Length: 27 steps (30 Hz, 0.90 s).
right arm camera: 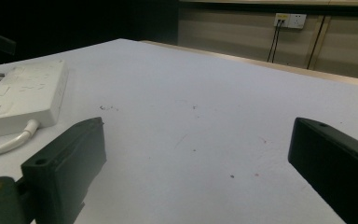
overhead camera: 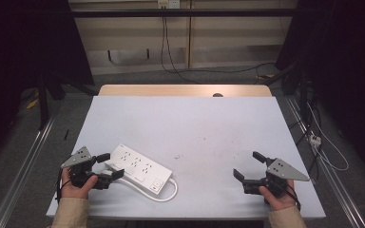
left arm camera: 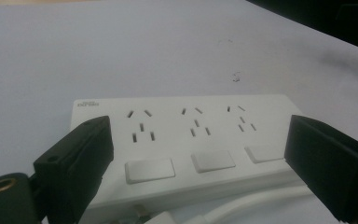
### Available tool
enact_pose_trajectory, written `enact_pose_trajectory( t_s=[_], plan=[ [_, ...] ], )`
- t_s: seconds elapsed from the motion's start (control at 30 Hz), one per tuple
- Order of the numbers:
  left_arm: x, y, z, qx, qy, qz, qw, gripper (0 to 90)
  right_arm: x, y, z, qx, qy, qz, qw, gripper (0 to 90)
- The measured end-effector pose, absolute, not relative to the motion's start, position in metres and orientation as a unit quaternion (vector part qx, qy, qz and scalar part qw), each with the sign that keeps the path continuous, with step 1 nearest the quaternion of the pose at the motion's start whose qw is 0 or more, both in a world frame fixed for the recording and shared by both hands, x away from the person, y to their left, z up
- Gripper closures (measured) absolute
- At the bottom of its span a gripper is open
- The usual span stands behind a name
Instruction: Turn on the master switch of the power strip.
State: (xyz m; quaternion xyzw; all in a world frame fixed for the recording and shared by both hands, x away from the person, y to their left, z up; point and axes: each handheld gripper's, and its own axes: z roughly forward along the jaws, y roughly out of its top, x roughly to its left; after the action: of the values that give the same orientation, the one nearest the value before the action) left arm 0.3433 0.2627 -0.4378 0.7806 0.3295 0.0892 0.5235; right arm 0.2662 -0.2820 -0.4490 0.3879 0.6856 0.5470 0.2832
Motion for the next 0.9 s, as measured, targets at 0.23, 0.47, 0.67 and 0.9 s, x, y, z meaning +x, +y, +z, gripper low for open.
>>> enact_pose_trajectory(
  t_s=[0.23, 0.47, 0.67, 0.9],
  plan=[
    [0.342, 0.269, -0.439, 0.78, 0.331, 0.093, 0.523, 7.8, 0.266, -0.282, -0.45, 0.389, 0.686, 0.547, 0.282, 3.6],
    [0.341, 0.274, -0.44, 0.778, 0.337, 0.097, 0.522, 7.8, 0.267, -0.282, -0.45, 0.39, 0.685, 0.547, 0.281, 3.6],
    [0.339, 0.277, -0.44, 0.78, 0.339, 0.101, 0.516, 7.8, 0.266, -0.283, -0.449, 0.391, 0.684, 0.548, 0.282, 3.6],
    [0.338, 0.281, -0.44, 0.778, 0.342, 0.106, 0.516, 7.8, 0.267, -0.283, -0.45, 0.392, 0.686, 0.546, 0.28, 3.6]
  ],
)
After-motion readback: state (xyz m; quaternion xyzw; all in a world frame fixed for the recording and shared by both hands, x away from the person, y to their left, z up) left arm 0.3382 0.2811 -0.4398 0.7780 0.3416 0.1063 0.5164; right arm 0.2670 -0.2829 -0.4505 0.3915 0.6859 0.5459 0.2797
